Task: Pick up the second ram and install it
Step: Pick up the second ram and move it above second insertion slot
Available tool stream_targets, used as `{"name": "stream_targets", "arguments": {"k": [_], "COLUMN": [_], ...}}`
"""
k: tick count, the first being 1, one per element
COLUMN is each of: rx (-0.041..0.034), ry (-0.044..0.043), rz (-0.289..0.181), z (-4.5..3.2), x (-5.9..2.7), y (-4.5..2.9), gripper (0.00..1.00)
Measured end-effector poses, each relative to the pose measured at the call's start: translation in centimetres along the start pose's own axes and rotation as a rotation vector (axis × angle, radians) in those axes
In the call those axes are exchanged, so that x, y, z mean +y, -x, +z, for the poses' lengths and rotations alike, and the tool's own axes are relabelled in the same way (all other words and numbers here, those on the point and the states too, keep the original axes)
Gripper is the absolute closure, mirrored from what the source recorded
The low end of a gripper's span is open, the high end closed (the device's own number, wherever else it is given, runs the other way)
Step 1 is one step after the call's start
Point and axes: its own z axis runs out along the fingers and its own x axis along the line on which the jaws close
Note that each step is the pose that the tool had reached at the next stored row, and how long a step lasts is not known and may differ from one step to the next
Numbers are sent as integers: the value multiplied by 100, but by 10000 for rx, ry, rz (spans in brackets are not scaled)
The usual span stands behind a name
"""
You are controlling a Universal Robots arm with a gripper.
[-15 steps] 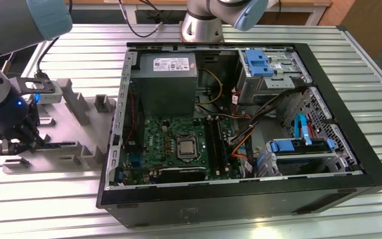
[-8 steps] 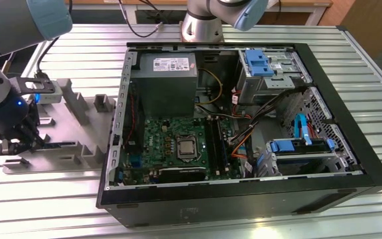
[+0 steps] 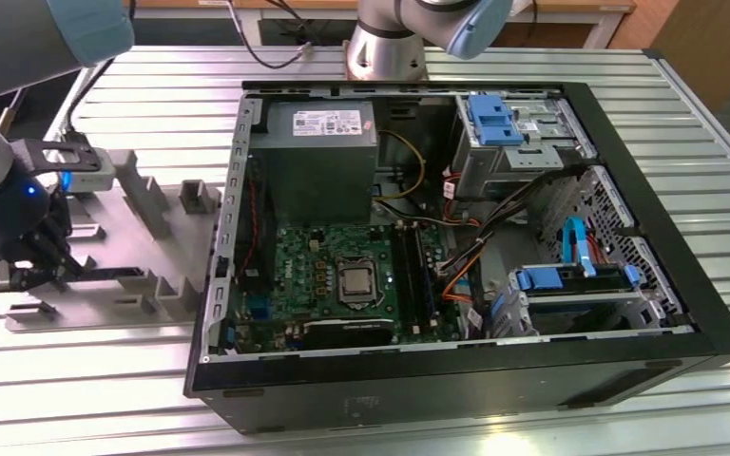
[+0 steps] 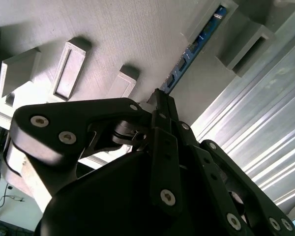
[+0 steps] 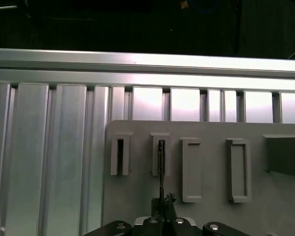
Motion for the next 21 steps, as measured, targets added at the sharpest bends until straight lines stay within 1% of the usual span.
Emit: {"name": "stream_targets", "arguments": {"k": [6,13,17,21], "rx": [-1,0,-1,0], "ry": [-1,0,0,0], "rz": [0,0,0,0], "z": [-148,-362,-499,-655], "x": [10,25,34,45], "y": [8,19,26,35], "gripper": [88,88,88,88]}}
